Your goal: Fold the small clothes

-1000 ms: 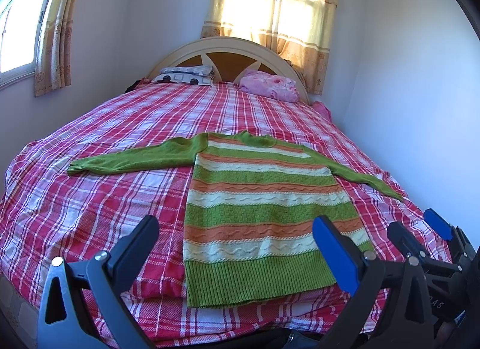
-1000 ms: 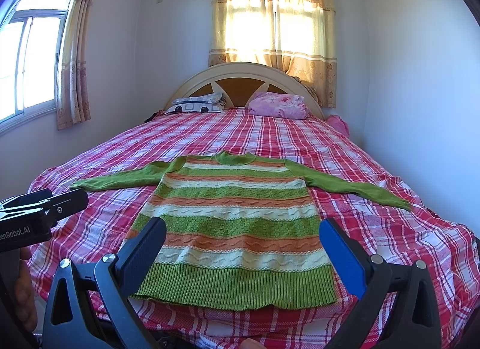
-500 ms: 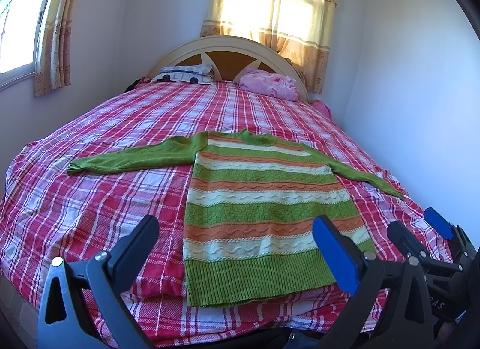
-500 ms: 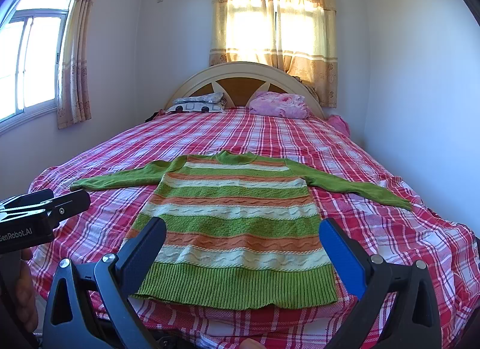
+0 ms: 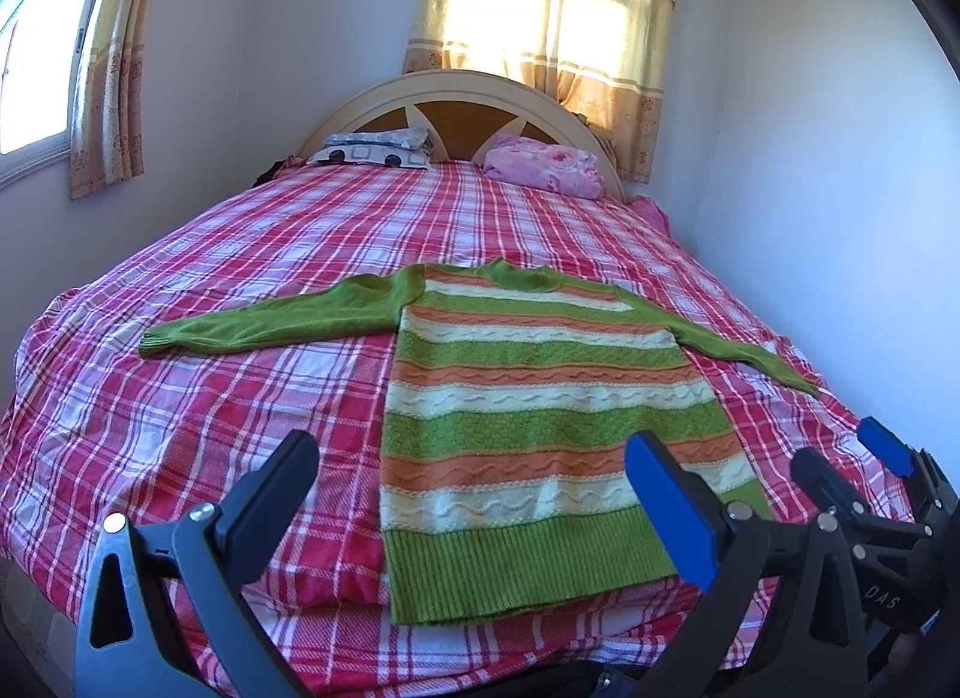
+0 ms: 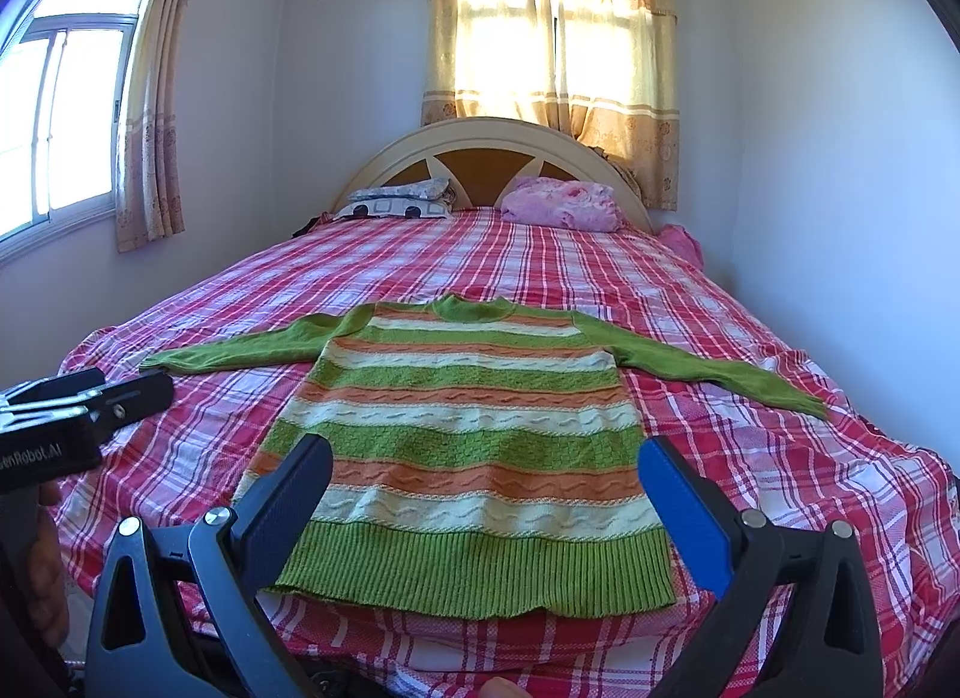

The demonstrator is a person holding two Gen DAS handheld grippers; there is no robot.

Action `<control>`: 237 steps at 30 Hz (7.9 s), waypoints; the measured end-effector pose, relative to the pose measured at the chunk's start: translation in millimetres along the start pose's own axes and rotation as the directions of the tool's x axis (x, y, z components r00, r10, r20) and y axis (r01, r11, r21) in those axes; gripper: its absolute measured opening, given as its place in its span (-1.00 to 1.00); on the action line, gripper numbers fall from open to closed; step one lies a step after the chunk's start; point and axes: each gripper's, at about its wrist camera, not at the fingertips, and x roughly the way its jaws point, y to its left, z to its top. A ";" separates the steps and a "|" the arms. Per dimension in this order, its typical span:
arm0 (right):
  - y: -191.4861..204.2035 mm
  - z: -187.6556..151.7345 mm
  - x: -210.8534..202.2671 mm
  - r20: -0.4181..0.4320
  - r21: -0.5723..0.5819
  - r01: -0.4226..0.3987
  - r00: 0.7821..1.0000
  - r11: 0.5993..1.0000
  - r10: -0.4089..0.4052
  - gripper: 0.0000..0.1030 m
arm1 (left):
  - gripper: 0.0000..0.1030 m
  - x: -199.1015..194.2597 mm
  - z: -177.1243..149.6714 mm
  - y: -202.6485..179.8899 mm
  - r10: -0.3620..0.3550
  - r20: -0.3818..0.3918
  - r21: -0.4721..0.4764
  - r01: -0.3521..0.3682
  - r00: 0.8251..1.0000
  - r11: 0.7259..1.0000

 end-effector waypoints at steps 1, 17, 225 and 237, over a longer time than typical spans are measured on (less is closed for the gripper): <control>-2.0 -0.3 2.3 -0.003 -0.001 0.002 1.000 1.000 -0.002 0.98 | 1.00 2.1 0.1 2.3 0.005 -0.002 0.001 -0.005 1.000 1.000; -100.1 -13.0 93.2 -0.156 0.134 0.067 0.987 0.989 -0.046 0.98 | 1.00 101.8 20.0 4.2 0.051 -0.138 0.159 -0.029 0.989 0.987; -61.6 81.3 403.6 -0.383 -0.024 -0.005 0.924 1.000 -0.004 0.54 | 0.40 353.9 76.2 49.1 -0.123 -0.186 -0.098 0.106 0.975 0.990; -31.9 43.3 417.8 -0.417 0.022 -0.102 0.903 0.995 0.102 0.54 | 0.72 270.9 71.3 144.7 0.069 -0.091 -0.153 -0.082 0.993 0.985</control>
